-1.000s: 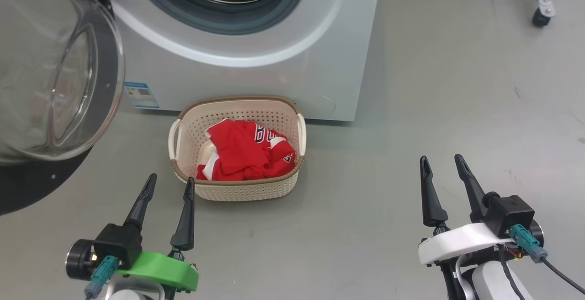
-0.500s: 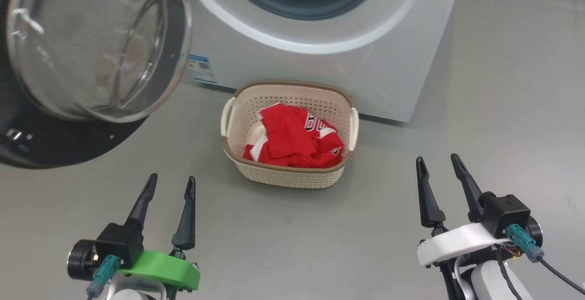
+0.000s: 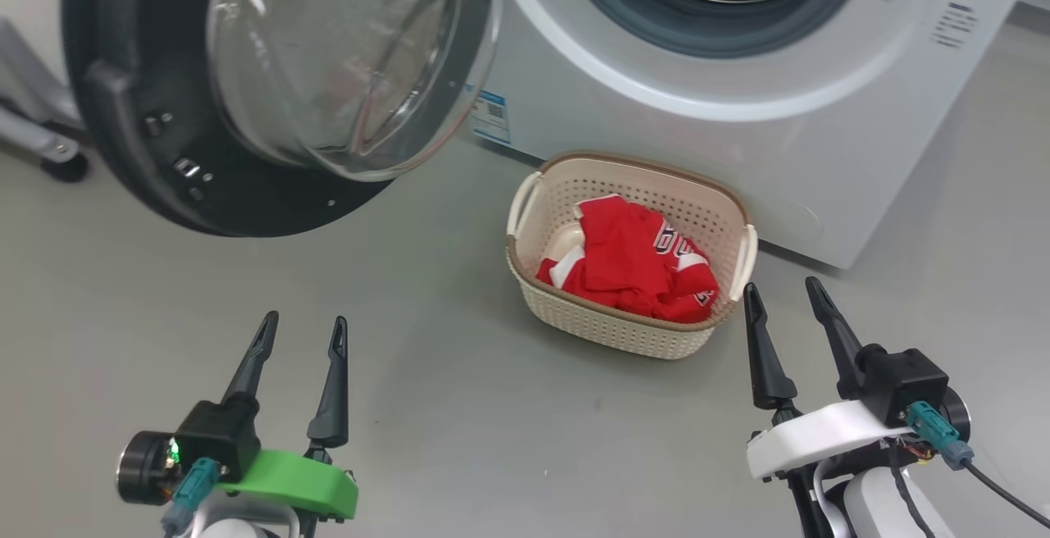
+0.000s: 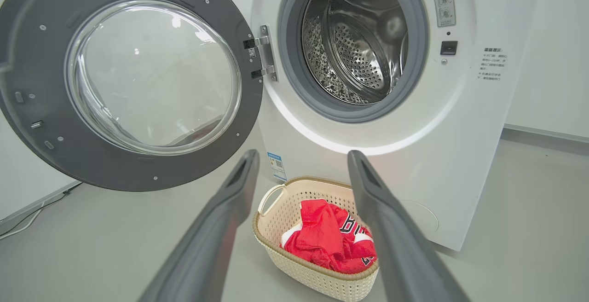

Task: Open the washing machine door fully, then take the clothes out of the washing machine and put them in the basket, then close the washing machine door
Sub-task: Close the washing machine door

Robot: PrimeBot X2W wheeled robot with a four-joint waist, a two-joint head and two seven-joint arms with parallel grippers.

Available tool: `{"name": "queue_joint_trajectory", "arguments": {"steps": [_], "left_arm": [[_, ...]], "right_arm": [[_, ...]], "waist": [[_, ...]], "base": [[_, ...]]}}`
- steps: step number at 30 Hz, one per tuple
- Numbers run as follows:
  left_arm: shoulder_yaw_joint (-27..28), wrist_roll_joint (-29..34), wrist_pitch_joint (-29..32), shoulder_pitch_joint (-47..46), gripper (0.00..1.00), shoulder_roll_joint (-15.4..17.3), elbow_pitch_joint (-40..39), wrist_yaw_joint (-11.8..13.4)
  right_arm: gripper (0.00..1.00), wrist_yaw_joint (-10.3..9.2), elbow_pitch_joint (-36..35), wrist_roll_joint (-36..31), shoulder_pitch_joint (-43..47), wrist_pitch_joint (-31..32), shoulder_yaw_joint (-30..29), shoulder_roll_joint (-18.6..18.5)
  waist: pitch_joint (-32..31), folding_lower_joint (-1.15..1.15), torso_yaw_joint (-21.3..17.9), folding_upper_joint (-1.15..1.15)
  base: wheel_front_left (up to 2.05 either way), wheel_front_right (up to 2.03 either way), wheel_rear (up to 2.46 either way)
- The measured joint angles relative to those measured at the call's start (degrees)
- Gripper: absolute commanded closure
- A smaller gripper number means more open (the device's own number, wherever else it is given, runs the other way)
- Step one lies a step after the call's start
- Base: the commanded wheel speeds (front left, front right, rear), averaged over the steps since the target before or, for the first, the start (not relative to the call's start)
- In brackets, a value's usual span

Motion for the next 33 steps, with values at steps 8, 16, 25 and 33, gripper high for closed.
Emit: {"name": "queue_joint_trajectory", "arguments": {"steps": [8, 16, 25, 33], "left_arm": [[3.04, -0.02, 0.0, 0.26, 0.0, 0.04, -1.29, 1.77], [3.25, -0.02, 0.0, 0.54, 0.0, 0.03, -2.21, 1.77], [3.18, 0.08, 0.0, 0.93, 0.0, 0.03, -2.52, 1.77], [3.15, 0.75, 0.0, 1.64, 0.0, 0.03, -2.76, 1.76]], "right_arm": [[0.0, 0.65, 1.14, 0.01, -0.43, 0.0, 2.81, 0.13], [0.0, 0.92, 1.7, 0.11, -1.13, 0.0, 3.08, 0.12], [0.0, 0.92, 1.99, 0.57, -1.13, 0.0, 2.89, 0.13], [0.0, 0.89, 2.01, 0.62, -1.13, 0.0, 2.86, 0.16]], "waist": [[-1.0, 0.0, 4.74, 0.0], [-1.83, 0.0, 5.32, 0.0], [-2.69, 0.0, 4.97, 0.0], [-3.1, 0.0, 4.75, 0.0]], "base": [[0.0, 0.0, 0.0], [0.0, 0.0, 0.0], [0.0, 0.0, 0.0], [0.0, 0.0, 0.0]]}}
